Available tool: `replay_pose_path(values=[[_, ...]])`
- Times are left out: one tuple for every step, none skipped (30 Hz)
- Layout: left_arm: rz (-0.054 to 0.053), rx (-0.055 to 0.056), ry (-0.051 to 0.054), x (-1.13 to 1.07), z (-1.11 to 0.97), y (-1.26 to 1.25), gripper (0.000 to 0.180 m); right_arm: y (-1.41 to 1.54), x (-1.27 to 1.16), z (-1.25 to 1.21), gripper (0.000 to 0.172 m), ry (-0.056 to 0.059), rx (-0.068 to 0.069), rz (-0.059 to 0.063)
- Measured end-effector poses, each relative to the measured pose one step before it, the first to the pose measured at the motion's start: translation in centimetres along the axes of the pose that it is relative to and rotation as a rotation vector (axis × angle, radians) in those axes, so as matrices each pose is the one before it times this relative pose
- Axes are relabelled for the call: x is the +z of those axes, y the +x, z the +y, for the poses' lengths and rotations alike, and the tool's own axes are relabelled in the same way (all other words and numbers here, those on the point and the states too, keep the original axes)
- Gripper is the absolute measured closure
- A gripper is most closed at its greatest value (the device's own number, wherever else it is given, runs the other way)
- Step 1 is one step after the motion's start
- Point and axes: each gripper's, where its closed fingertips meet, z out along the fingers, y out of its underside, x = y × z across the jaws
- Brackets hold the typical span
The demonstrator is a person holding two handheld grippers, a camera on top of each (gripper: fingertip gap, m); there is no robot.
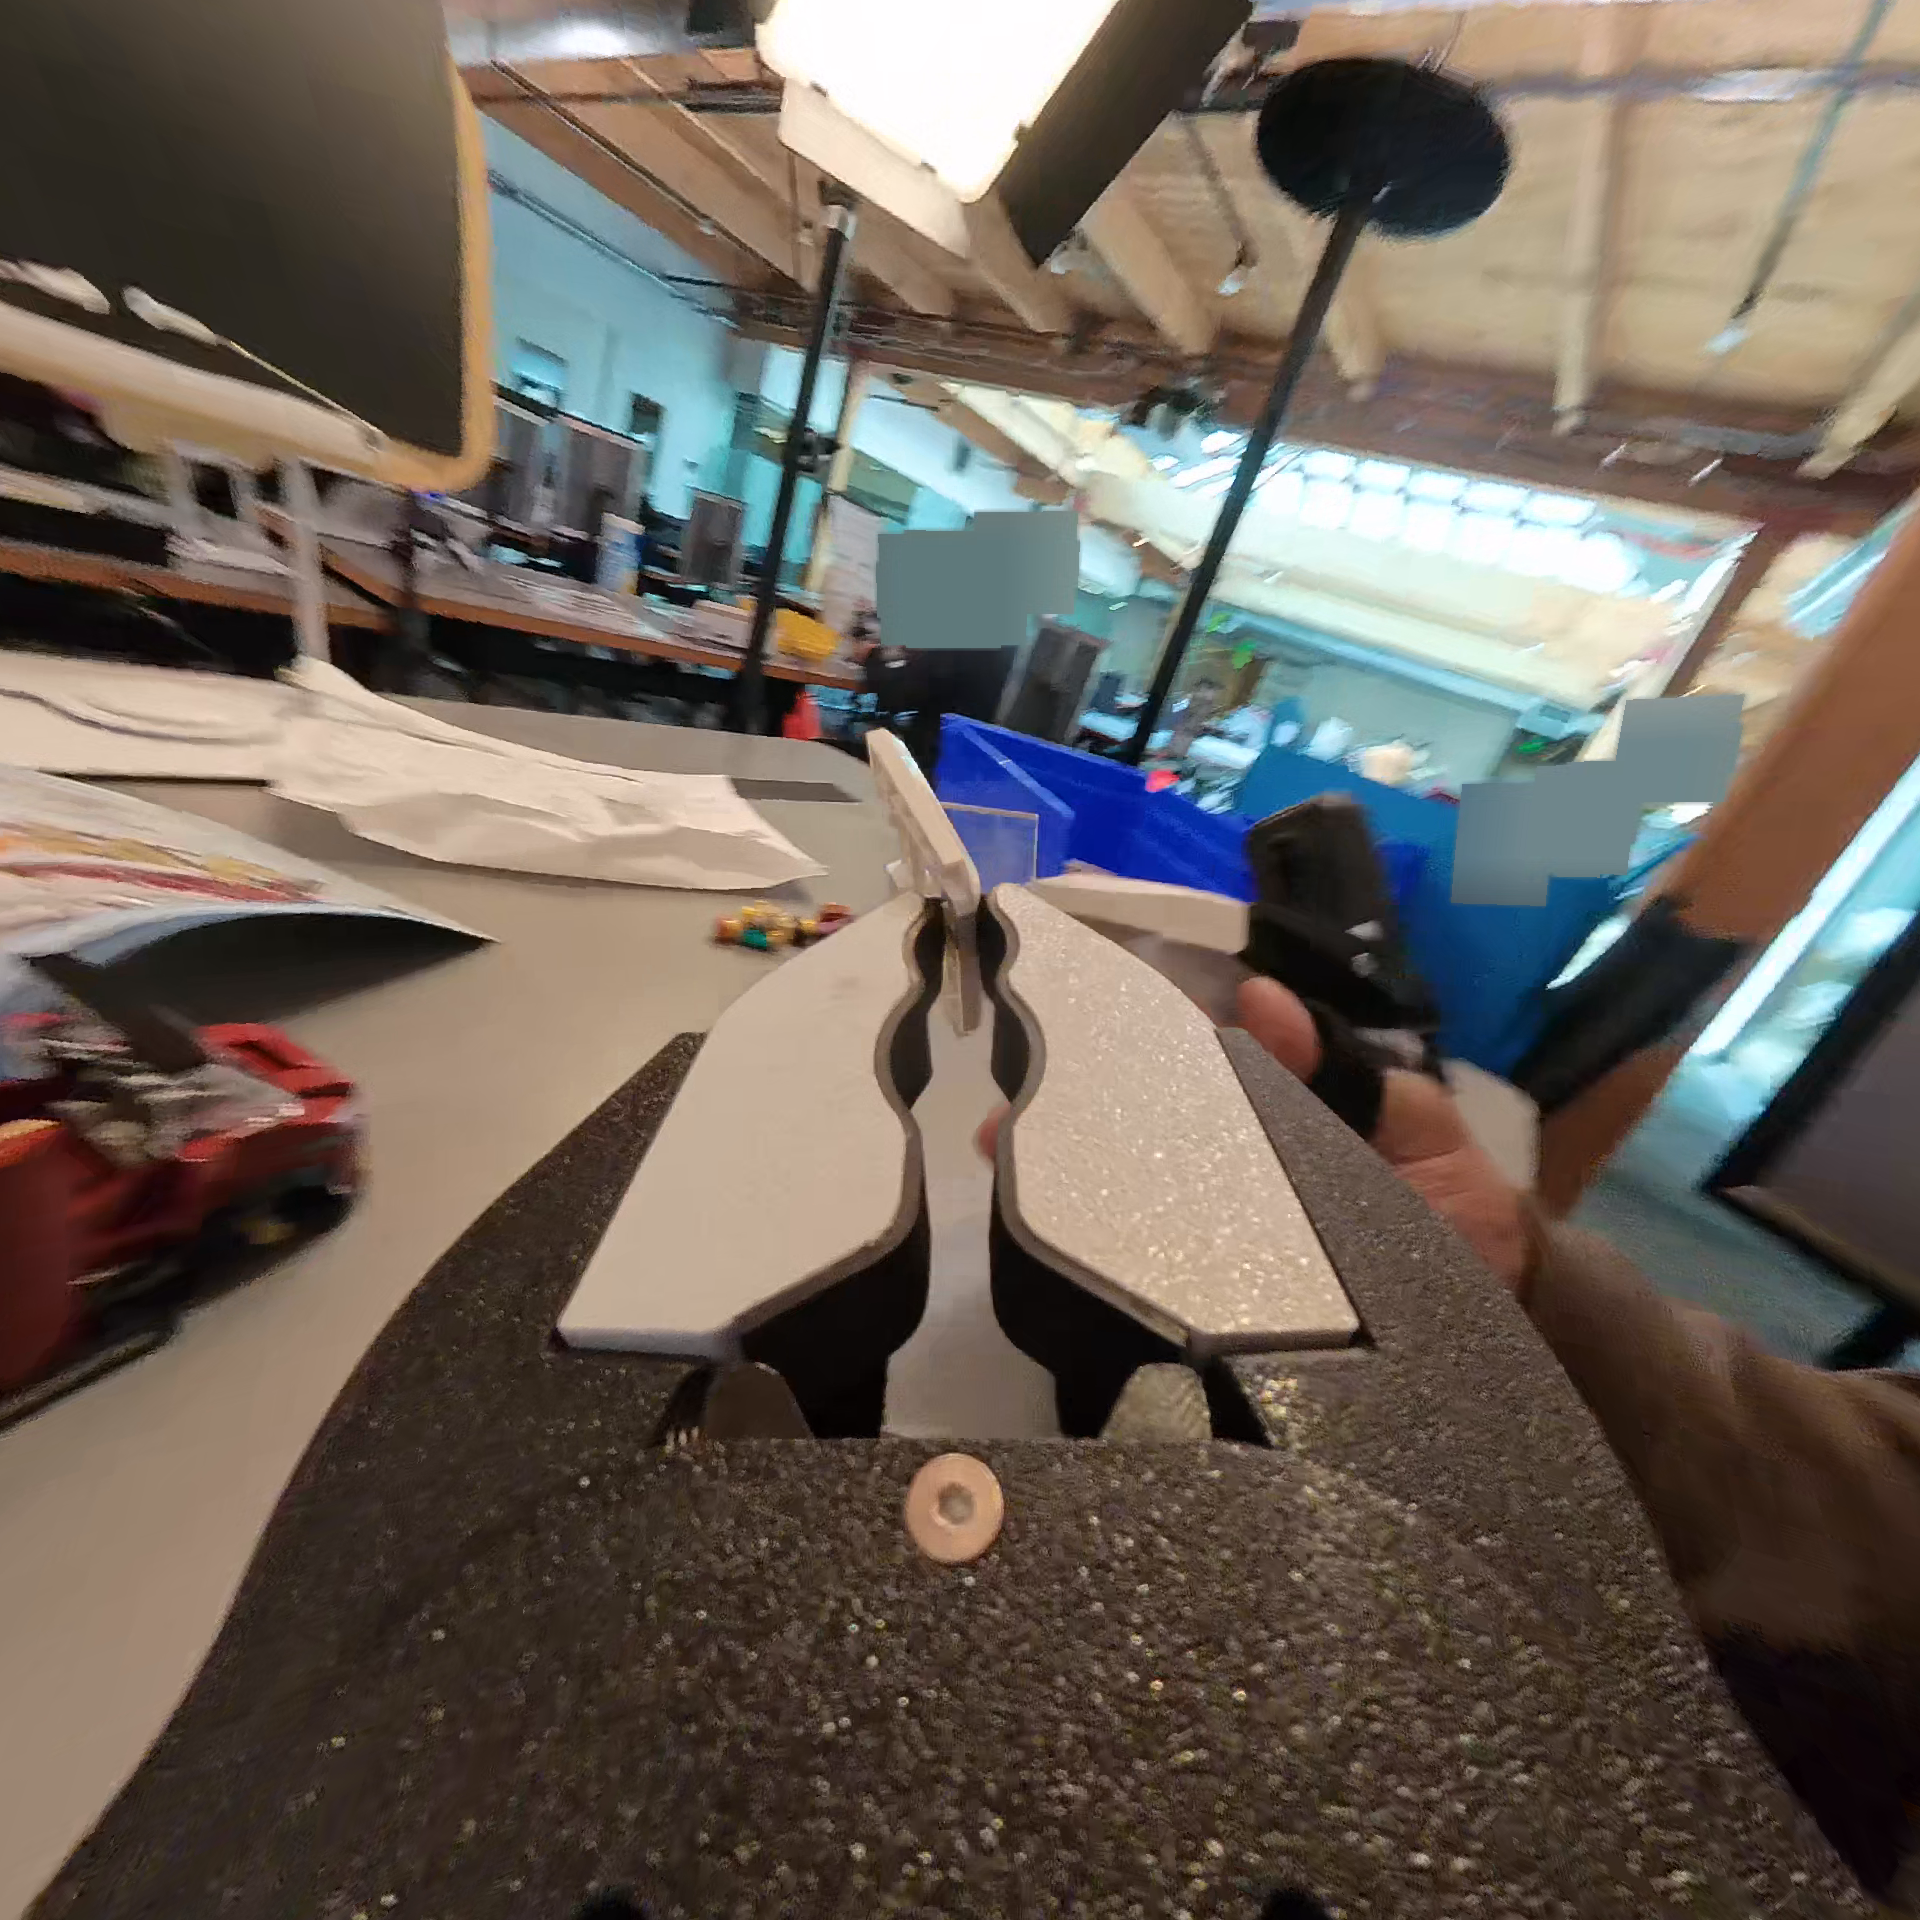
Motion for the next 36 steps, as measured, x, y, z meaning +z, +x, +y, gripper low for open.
replay_pose_path(values=[[-0.0482, 0.0818, -0.0257, -0.335, 0.042, -0.296, 0.174, -0.258, -0.198, -0.273, 0.146, -0.0107, -0.1239, 0.0373], [-0.0511, 0.0962, -0.0318, -0.275, 0.19, -0.307, 0.174, -0.53, -0.095, -0.106, 0.142, -0.0225, -0.1581, 0.032], [-0.0445, 0.0961, -0.0309, -0.217, 0.275, -0.18, 0.174, -0.852, -0.044, 0.008, 0.141, -0.0262, -0.1726, 0.0151], [-0.0266, 0.0927, -0.0282, -0.153, 0.386, 0.093, 0.174, -0.776, 0.051, 0.169, 0.14, -0.0318, -0.1655, 0.0181], [-0.0163, 0.0849, -0.0315, -0.053, 0.58, 0.271, 0.174, -0.63, 0.116, 0.249, 0.14, -0.0335, -0.1425, 0.0182], [-0.0004, 0.0671, -0.0255, -0.016, 0.587, 0.5, 0.174, -0.413, 0.135, 0.317, 0.141, -0.0328, -0.1139, 0.0205], [0.0027, 0.0491, -0.0167, -0.049, 0.495, 0.53, 0.174, -0.315, 0.108, 0.329, 0.145, -0.0271, -0.0833, 0.0154], [0.0047, 0.0399, -0.0142, -0.071, 0.344, 0.504, 0.174, -0.519, 0.049, 0.194, 0.148, -0.0133, -0.0555, -0.0076], [-0.0035, 0.038, -0.0111, -0.112, 0.085, 0.322, 0.174, -0.781, 0.03, 0.143, 0.151, -0.0075, -0.0345, -0.0302], [-0.0031, 0.0335, -0.0079, -0.09, 0.056, 0.249, 0.174, -0.761, 0.067, 0.213, 0.154, -0.013, -0.023, -0.0325], [0.0015, 0.0275, -0.0143, -0.008, 0.223, 0.219, 0.174, -0.234, 0.068, 0.246, 0.16, -0.0158, -0.0157, -0.0008], [0.0032, 0.0156, -0.0066, -0.021, 0.167, 0.097, 0.174, 0.001, 0.047, 0.325, 0.16, -0.0231, -0.0183, 0.0056], [0.0211, 0.0007, 0.004, -0.036, 0.011, 0.21, 0.174, 0.123, 0.014, 0.276, 0.162, -0.0206, -0.008, 0.0068], [0.0297, -0.0032, 0.0103, -0.033, -0.105, 0.311, 0.174, 0.117, -0.011, 0.209, 0.164, -0.0169, 0.0057, 0.0018], [0.0152, 0.0118, 0.0061, -0.02, -0.021, 0.149, 0.174, 0.003, -0.04, 0.129, 0.164, -0.0106, 0.0119, -0.0103], [0.011, 0.0175, 0.0001, 0.012, 0.058, 0.136, 0.174, -0.038, -0.033, 0.193, 0.164, -0.0153, 0.0144, -0.0128], [0.0111, 0.0165, -0.0035, 0.031, 0.096, 0.148, 0.174, 0.012, 0.009, 0.334, 0.165, -0.0244, 0.0112, -0.0089], [0.0066, 0.0162, -0.001, 0.04, 0.055, 0.108, 0.174, 0.041, 0.051, 0.469, 0.166, -0.0322, 0.0088, -0.0073], [0.0062, 0.0175, -0.0019, 0.034, 0.034, 0.159, 0.174, 0.044, 0.078, 0.516, 0.167, -0.0323, 0.0096, -0.0067], [0.0075, 0.0248, -0.006, 0.068, 0.078, 0.228, 0.174, 0.043, 0.06, 0.416, 0.167, -0.0233, 0.0101, -0.0084], [0.0033, 0.0295, -0.0065, 0.064, 0.073, 0.188, 0.174, -0.009, -0.002, 0.201, 0.167, -0.0055, 0.0115, -0.0121], [0.0038, 0.0266, -0.002, 0.044, 0.024, 0.173, 0.174, -0.031, -0.01, 0.12, 0.168, 0.0042, 0.0136, -0.0145], [0.004, 0.0269, -0.0046, 0.037, 0.081, 0.156, 0.174, -0.037, 0.052, 0.232, 0.168, -0.002, 0.02, -0.0173], [0.0045, 0.025, -0.0086, 0.051, 0.153, 0.139, 0.174, -0.036, 0.09, 0.286, 0.167, -0.0063, 0.0239, -0.0185], [0.0031, 0.0178, -0.0046, 0.036, 0.069, 0.115, 0.174, -0.042, 0.075, 0.208, 0.167, -0.0046, 0.0247, -0.0192], [-0.0001, 0.0076, 0.0048, -0.028, -0.078, 0.039, 0.174, -0.047, -0.006, 0.029, 0.167, -0.0031, 0.0211, -0.0168], [0.0019, -0.0037, 0.0094, -0.057, -0.149, 0.001, 0.174, -0.078, -0.045, -0.064, 0.167, 0.0052, 0.013, -0.0168], [0.0038, -0.0089, 0.0135, -0.073, -0.175, -0.021, 0.174, -0.099, -0.069, -0.076, 0.167, 0.0072, 0.0075, -0.0166], [0.0022, -0.0145, 0.0078, -0.071, -0.091, -0.085, 0.174, -0.121, -0.03, -0.027, 0.168, 0.0027, 0.0026, -0.013], [0.0042, -0.0209, 0.0033, -0.052, 0.002, -0.089, 0.174, -0.031, 0.019, -0.02, 0.168, 0.0008, -0.0087, -0.0002], [0.0064, -0.0276, 0.003, -0.028, 0.036, -0.118, 0.174, 0.06, -0.009, -0.092, 0.168, 0.0066, -0.0295, 0.0162], [0.0076, -0.0352, 0.003, -0.062, 0.032, -0.156, 0.174, 0.054, 0.038, -0.03, 0.168, 0.0024, -0.0453, 0.0233], [0.0103, -0.0469, -0.0003, -0.034, 0.102, -0.171, 0.174, 0.063, 0.056, -0.023, 0.168, 0.0026, -0.0502, 0.0284], [0.0138, -0.0421, 0.0001, -0.047, 0.071, -0.168, 0.174, 0.043, 0.071, -0.016, 0.168, 0.0006, -0.0484, 0.0293], [0.0038, -0.0256, 0.0001, -0.057, 0.001, -0.195, 0.174, 0.023, 0.073, -0.036, 0.168, -0.0024, -0.0446, 0.0288], [0.0029, -0.0201, -0.0011, -0.03, -0.001, -0.132, 0.174, 0.062, 0.039, -0.092, 0.167, -0.0023, -0.0445, 0.0306]])
